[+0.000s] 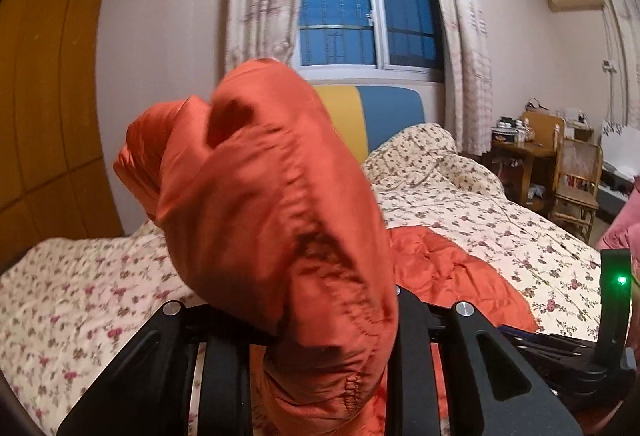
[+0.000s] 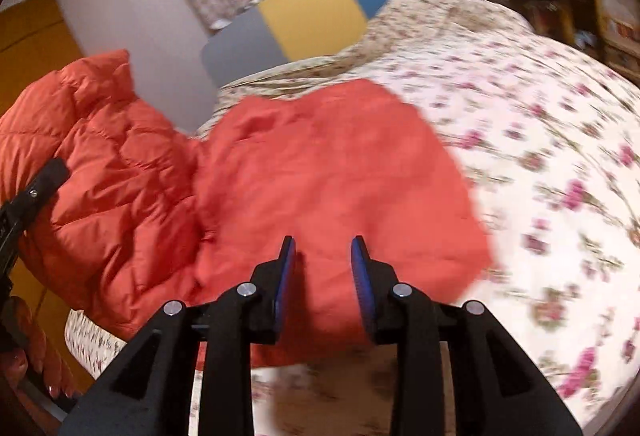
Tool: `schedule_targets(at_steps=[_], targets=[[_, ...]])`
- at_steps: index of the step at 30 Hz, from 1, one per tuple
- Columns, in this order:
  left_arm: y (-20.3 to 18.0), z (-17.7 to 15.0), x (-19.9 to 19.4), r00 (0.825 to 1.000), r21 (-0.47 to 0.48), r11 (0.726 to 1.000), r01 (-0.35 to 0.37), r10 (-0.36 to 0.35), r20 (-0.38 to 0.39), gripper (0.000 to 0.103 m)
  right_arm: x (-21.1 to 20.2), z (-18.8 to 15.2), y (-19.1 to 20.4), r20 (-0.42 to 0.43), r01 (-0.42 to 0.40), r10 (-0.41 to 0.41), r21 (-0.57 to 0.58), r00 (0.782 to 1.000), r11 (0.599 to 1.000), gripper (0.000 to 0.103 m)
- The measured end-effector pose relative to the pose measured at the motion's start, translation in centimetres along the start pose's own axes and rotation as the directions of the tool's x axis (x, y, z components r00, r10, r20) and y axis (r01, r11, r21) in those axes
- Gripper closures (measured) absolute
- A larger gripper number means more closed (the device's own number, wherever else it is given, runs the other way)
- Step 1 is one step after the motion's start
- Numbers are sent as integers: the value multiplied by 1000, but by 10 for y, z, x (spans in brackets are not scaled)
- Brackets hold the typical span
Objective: Fold large clothes
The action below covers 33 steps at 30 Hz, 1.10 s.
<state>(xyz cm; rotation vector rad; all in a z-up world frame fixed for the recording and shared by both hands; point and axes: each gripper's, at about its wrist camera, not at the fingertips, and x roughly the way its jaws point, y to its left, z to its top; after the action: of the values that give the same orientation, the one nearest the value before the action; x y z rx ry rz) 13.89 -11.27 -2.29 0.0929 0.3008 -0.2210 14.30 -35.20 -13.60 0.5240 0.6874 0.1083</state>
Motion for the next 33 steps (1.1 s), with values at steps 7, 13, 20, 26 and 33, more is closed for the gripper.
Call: schedule_targets(at_steps=[7, 13, 20, 26, 33], targets=[[-48, 3, 18, 998, 111, 992, 61, -61, -8, 80, -18, -3, -25, 0, 3, -3, 34, 1000, 999, 77], [-88, -11, 32, 988, 214, 965, 154, -149, -38, 73, -30, -8, -36, -6, -25, 26, 67, 1000, 997, 77], [-120, -40, 55, 971, 296, 926, 236, -213, -110, 68, -39, -10, -55, -6, -28, 29, 101, 1000, 995, 75], [-143, -68, 61, 958, 384, 878, 285, -250, -139, 54, -66, -5, -71, 56, -48, 39, 178, 998, 983, 61], [-146, -81, 57, 943, 409, 850, 332, -298, -146, 36, -101, 17, -51, 165, -199, 178, 121, 970, 972, 46]])
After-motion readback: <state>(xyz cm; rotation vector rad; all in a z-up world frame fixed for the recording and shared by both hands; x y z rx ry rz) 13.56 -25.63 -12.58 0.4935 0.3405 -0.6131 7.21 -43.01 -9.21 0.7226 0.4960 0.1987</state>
